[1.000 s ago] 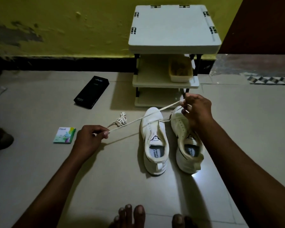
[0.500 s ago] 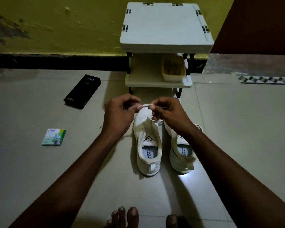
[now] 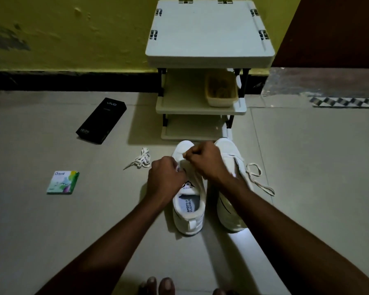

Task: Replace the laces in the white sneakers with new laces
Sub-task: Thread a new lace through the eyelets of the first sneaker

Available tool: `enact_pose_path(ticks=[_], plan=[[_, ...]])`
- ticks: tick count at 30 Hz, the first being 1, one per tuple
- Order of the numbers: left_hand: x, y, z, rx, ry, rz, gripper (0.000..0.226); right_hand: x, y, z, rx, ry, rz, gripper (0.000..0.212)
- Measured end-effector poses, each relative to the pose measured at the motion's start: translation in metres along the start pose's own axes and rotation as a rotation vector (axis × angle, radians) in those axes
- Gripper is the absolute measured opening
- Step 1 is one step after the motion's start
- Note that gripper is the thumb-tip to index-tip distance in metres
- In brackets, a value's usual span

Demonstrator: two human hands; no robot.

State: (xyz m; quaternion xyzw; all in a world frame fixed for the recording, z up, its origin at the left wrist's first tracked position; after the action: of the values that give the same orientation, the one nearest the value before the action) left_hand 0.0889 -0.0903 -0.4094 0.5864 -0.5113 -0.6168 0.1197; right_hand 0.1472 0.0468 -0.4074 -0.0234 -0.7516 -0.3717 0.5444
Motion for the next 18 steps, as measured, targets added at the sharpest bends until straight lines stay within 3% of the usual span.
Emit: enact_pose_path(ticks=[8, 18], plan=[[0.023, -0.009, 0.011, -0.025, 0.089, -0.098, 0.008, -0.018, -0.015, -0.003, -0.019, -0.003, -0.145, 0.021], [0.021, -0.006, 0.012, -0.018, 0.071, -0.095, 0.013, -0.007, -0.028, 0.008, 0.171, 0.106, -0.498, 0.014]])
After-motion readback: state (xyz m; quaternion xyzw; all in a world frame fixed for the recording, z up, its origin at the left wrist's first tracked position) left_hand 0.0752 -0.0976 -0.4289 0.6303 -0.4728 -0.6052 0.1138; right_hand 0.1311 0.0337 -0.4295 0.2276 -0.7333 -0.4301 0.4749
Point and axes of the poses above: each hand's wrist, its own z-axis towards the middle knuckle, its own y-axis out of the back of the hand, x = y × z, the point moved 5 cm from there along z, towards the middle knuckle, and after that the axes turned 3 degrees about x, right-handed, at the moved point
